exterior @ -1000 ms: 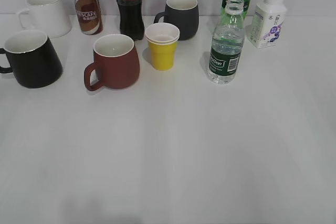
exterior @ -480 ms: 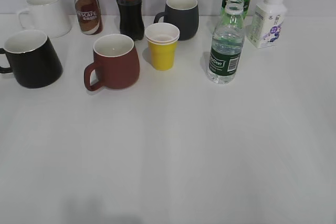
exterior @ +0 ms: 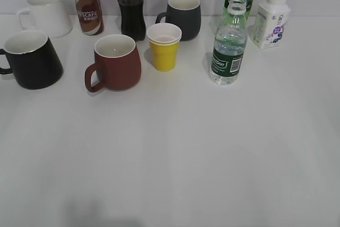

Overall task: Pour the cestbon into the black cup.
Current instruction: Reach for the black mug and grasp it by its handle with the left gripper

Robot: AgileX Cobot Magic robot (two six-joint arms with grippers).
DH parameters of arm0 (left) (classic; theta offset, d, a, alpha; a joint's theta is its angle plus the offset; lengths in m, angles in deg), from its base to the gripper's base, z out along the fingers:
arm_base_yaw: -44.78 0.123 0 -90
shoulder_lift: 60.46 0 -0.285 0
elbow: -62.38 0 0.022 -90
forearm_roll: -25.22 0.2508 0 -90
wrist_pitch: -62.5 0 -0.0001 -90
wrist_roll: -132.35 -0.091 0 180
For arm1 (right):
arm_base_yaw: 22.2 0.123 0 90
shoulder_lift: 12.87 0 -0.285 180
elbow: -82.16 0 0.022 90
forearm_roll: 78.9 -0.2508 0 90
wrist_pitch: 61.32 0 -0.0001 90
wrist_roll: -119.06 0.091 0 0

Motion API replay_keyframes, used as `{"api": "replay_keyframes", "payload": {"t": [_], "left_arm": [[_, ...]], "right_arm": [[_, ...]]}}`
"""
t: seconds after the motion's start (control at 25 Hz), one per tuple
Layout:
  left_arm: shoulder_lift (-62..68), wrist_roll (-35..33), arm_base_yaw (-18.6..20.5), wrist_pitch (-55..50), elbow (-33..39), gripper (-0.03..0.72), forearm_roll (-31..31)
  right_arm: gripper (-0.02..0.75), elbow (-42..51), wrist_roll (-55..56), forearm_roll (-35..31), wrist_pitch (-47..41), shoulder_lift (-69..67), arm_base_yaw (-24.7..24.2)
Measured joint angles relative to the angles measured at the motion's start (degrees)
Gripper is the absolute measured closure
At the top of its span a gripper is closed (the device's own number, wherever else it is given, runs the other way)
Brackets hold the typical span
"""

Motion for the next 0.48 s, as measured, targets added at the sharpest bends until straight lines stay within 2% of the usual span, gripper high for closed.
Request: {"api": "replay_keyframes", "payload": {"t": [0.16,0.32,0.48], "left_arm": [[3.89,0.0,0.0,25.42,1.87,0.194,2.13],[12.9,0.0,0.0,42.95,7.15,0.195,4.45],[27.24,0.0,0.0,58.99,13.69,0.195,6.81]], "right_arm": [[0.213,0.0,0.0,0.0,0.0,0.0,0.0],[0.213,0.0,0.0,0.0,0.0,0.0,0.0],[0.213,0.0,0.0,0.0,0.0,0.0,0.0]]}}
